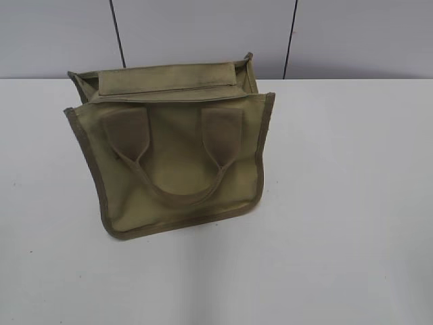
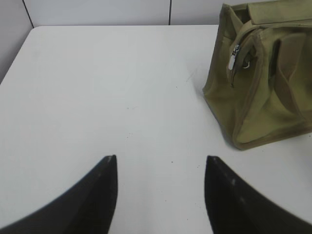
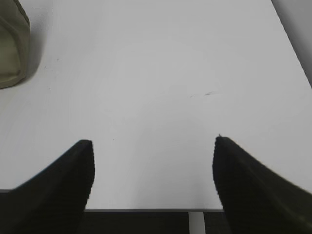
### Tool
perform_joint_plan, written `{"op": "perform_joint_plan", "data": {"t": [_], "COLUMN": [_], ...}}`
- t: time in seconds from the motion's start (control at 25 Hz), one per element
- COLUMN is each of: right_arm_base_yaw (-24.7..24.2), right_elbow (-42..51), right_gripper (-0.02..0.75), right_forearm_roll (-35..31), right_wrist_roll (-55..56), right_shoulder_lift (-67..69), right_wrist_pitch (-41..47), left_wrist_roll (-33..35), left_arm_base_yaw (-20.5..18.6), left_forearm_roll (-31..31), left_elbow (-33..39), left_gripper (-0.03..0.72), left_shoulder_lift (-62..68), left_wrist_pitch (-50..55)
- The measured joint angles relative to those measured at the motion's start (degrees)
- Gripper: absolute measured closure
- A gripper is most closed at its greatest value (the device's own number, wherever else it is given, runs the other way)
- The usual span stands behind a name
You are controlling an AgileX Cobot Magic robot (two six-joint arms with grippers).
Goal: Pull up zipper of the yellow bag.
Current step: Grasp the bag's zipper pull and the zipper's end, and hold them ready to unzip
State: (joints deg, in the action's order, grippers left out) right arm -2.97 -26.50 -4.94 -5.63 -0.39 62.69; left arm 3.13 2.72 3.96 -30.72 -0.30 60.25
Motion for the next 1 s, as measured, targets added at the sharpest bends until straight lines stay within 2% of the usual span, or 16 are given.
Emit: {"op": "perform_joint_plan", "data": {"t": [1.0], "right_arm_base_yaw": [0.00], "right_elbow": [0.00], "right_gripper": [0.160], "right_forearm_roll": [0.00], "right_wrist_roll": [0.00], "right_shoulder_lift": [0.00], "right_wrist_pitch": [0.00], "left_wrist_roll": [0.00], "left_arm_base_yaw": [0.00], "left_forearm_roll": [0.07], "left_elbow": [0.00], "left_gripper": [0.282], "left_shoulder_lift": [0.00], "left_wrist_pitch": [0.00]}}
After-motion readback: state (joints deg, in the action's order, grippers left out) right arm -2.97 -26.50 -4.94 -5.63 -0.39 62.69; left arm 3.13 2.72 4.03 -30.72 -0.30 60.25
